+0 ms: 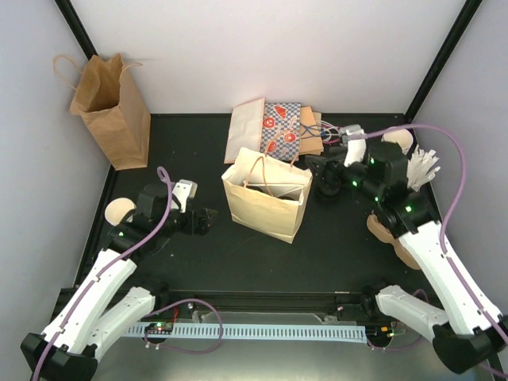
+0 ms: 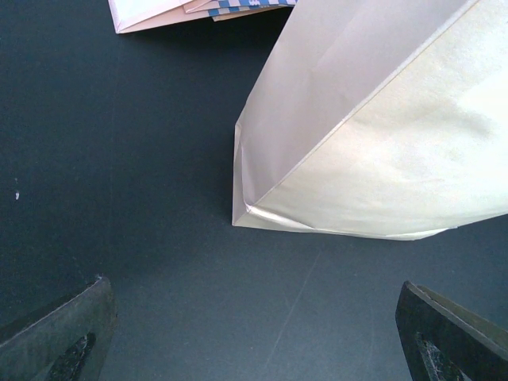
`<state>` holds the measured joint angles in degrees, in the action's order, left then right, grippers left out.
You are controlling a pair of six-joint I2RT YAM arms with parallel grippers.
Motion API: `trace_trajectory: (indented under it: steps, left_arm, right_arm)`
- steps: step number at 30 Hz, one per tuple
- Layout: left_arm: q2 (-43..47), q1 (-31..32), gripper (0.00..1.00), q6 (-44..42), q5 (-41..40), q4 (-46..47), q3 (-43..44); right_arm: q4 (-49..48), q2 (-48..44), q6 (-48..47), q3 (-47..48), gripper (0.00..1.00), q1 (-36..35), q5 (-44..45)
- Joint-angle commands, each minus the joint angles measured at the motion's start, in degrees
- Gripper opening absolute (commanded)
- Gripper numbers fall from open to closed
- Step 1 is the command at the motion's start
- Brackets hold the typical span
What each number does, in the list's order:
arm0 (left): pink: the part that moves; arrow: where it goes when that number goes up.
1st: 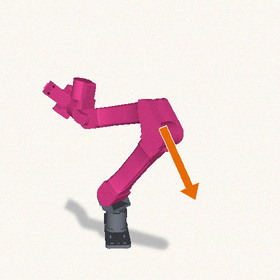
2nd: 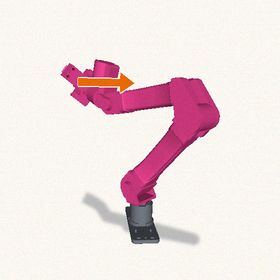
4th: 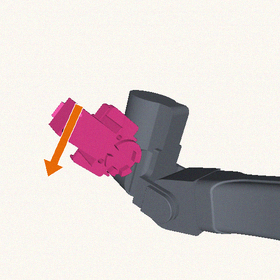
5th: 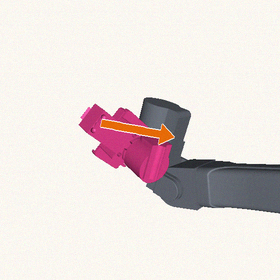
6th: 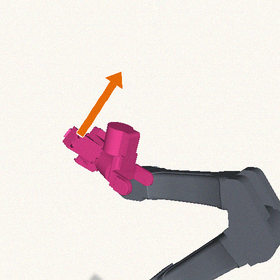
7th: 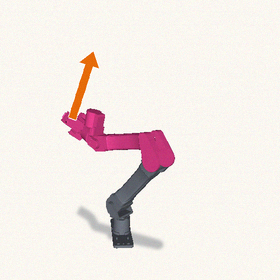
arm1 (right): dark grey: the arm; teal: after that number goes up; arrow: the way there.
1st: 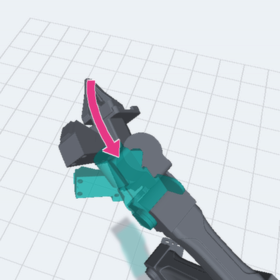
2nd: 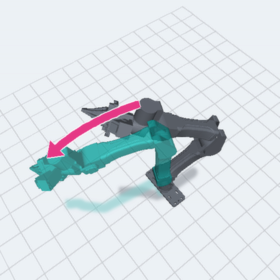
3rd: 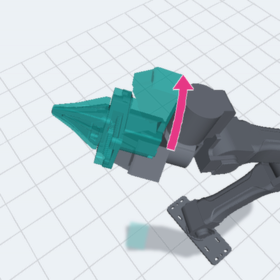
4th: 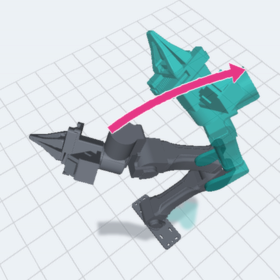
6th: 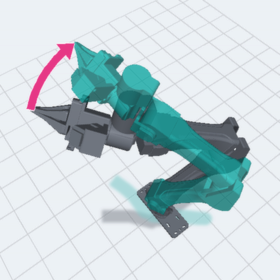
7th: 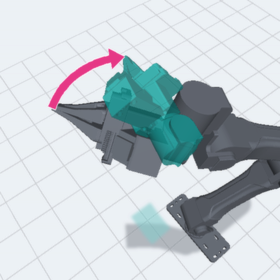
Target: Pack the takeout coffee
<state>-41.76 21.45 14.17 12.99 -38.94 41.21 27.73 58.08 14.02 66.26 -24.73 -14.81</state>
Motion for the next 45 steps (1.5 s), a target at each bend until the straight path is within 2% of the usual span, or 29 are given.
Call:
trace_trajectory:
  steps: [1,6,14,18,21,24,27,32,38,43,45]
  left_arm:
    - [0.7,0.2,0.99,0.5,-0.7,0.8,0.6]
    - [1.6,0.2,0.99,0.3,-0.8,1.4,0.5]
    - [3.0,0.2,0.99,0.9,-0.9,2.2,0.5]
    - [4.0,0.2,0.99,1.7,-1.5,4.9,-0.5]
    - [4.5,0.2,0.99,3.1,-2.7,9.4,-2.5]
    - [4.9,0.2,0.99,3.3,-4.6,15.7,-5.5]
    - [5.2,0.1,0.99,2.7,-9.8,21.5,-8.3]
    - [5.8,0.1,0.99,-2.1,-17.4,33.1,-14.1]
    - [4.1,-1.0,0.99,-11.9,-30.6,46.1,-21.0]
    - [-1.3,-4.6,0.99,-12.0,-30.6,55.8,-25.0]
    - [-3.5,-5.6,0.99,-12.4,-30.7,54.9,-23.0]
  right_arm:
    - [-4.6,-7.3,-0.3,-7.8,0.92,-0.2,10.9]
    - [-10.0,-14.9,-2.2,-17.4,1.0,-0.2,13.2]
    - [-19.0,-24.4,-3.5,-31.8,1.0,-0.2,18.0]
    - [-27.7,-31.1,-9.5,-42.0,1.0,-0.2,19.5]
    - [-32.5,-32.9,-13.0,-46.0,1.0,-0.3,19.0]
    - [-33.0,-29.5,-12.4,-45.3,1.0,-0.2,19.6]
    - [-34.6,-24.0,-12.4,-44.2,1.0,-0.1,19.7]
    - [-43.8,-17.8,-14.8,-46.3,1.0,1.2,21.6]
    - [-53.0,-12.6,-15.5,-49.7,0.99,10.8,14.9]
    - [-58.2,-6.9,-17.5,-50.6,0.99,15.1,13.2]
    - [-59.7,-5.3,-18.0,-50.8,0.99,15.4,13.0]
